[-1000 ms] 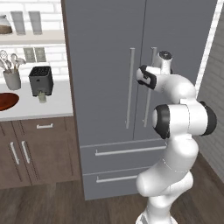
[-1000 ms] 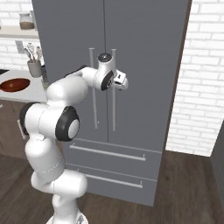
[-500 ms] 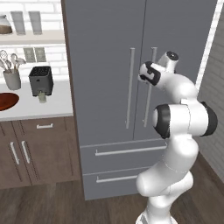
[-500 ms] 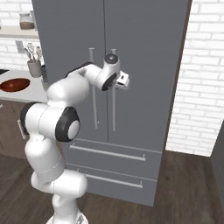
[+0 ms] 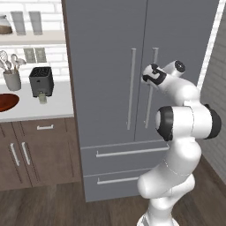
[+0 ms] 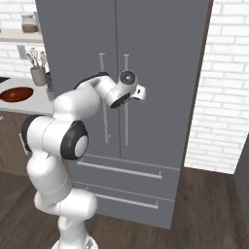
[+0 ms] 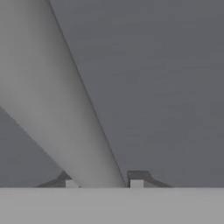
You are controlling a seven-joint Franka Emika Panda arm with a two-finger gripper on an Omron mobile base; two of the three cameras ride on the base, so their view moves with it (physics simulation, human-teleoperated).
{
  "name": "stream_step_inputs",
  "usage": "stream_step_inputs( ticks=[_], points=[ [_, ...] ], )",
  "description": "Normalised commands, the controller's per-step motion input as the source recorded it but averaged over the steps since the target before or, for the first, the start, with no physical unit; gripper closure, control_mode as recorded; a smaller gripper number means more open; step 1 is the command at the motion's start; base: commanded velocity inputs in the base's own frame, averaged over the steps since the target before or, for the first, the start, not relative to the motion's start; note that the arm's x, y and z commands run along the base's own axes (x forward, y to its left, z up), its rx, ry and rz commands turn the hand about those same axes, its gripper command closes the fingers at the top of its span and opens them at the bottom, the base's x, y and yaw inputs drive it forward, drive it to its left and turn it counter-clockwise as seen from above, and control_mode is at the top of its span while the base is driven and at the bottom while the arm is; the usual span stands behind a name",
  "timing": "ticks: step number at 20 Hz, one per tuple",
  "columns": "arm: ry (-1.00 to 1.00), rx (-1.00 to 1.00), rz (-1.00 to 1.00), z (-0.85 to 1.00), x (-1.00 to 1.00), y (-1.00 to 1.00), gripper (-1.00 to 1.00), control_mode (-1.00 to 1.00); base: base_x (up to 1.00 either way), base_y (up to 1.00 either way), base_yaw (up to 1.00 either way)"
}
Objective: Grab a lemon wedge from the fridge and one ice cube from the ice bowl, and put them in the glass of lemonade.
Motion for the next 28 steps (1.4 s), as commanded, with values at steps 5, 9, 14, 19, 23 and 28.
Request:
stream_step_inputs(
  ticks=[5, 9, 14, 19, 23, 28],
  points=[
    [-0.15, -0.01, -0.02, -0.06, -0.02, -0.39, 1.00, -1.00, 0.00, 0.00, 0.00],
    [-0.20, 0.00, -0.07, 0.03, -0.61, -0.93, 1.00, -1.00, 0.00, 0.00, 0.00],
    [-0.08, 0.03, -0.07, 0.20, -0.83, -1.00, 1.00, -1.00, 0.00, 0.00, 0.00],
    [-0.01, 0.02, -0.06, 0.28, -0.86, -0.98, 1.00, -1.00, 0.00, 0.00, 0.00],
    [0.00, 0.03, -0.04, 0.42, -0.97, -0.90, 1.00, -1.00, 0.00, 0.00, 0.00],
    [0.00, 0.04, -0.05, 0.30, -0.99, -0.94, 1.00, -1.00, 0.00, 0.00, 0.00]
  ],
)
